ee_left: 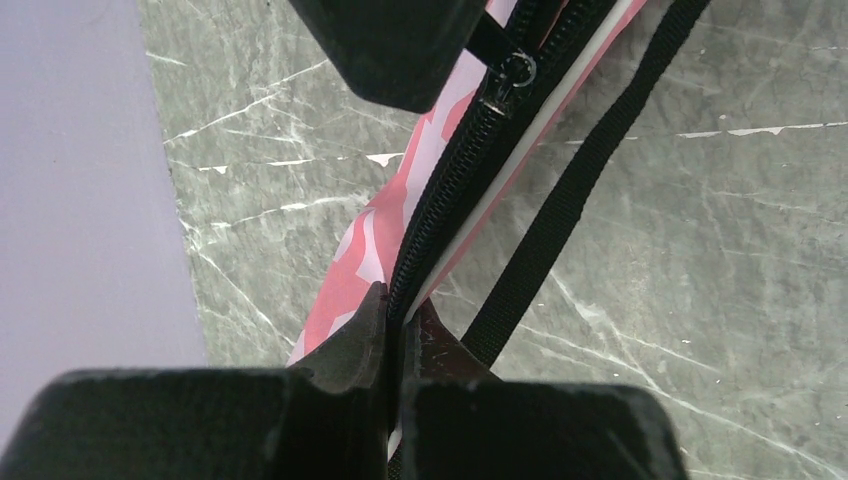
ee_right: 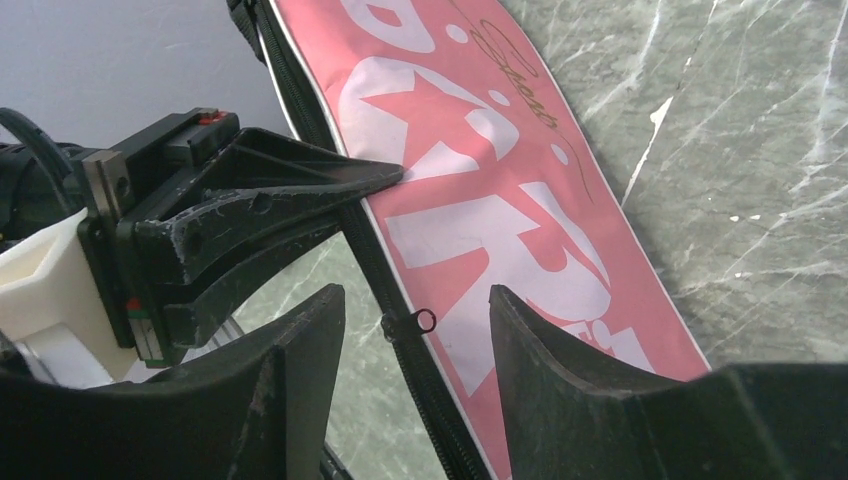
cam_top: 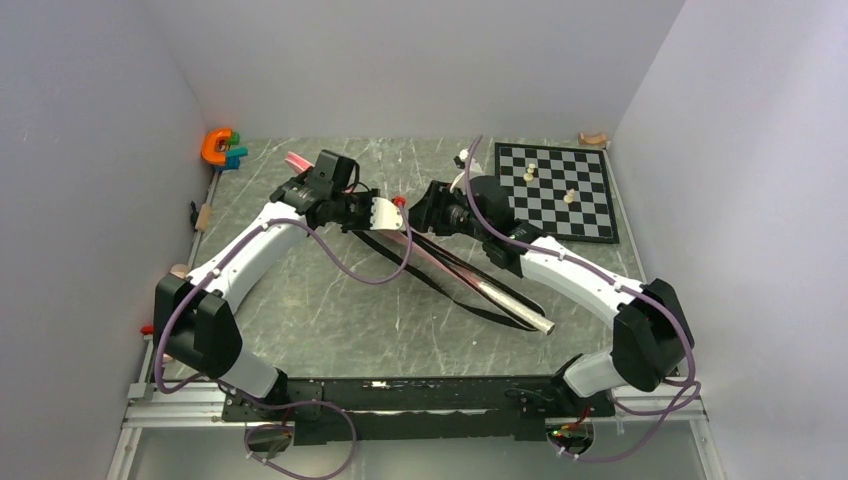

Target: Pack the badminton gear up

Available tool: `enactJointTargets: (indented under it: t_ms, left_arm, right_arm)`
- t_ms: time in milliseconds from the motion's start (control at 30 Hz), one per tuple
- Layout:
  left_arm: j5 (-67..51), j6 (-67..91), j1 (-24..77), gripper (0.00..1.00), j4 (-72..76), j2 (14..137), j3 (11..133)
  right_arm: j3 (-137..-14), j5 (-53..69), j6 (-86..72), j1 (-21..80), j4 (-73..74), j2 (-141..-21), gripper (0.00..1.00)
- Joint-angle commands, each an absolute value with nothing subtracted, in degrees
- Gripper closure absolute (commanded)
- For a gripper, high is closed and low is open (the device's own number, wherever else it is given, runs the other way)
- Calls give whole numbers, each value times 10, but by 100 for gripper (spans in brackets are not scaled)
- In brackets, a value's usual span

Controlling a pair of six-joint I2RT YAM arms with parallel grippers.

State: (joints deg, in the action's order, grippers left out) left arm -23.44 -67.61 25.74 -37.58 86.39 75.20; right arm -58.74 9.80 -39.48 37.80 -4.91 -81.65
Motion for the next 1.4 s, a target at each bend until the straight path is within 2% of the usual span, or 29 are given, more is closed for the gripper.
enactJointTargets:
  t_ms: [0,100,500,633,767,1000,1367]
  left_arm:
    - [-269,-641,261,100,-350,831,763]
    - [-269,-637,261,100,-353,832,766]
    - [-265,-633,261,100,-356,835,770]
    - [-262,-633,261,100,-356,834,769]
    - [-261,-632,261,100,-357,833,768]
    - [-253,-631,261,100,-359,836,765]
    - [-241,-630,260,100,-368,842,775]
  right_arm:
    - [-582,105,-412,377,-102,-822,44]
    - [-572,106,-425,377,-119,-823,50]
    - [-552,125,-448,376,-147,-832,60]
    - [-543,128,-455,376,-160,-835,69]
    - [-540,132,-460,376,-172,-837,73]
    - [-531,117,-460,376,-172,-819,100]
    - [-501,92,-451,363,-139,-767,100]
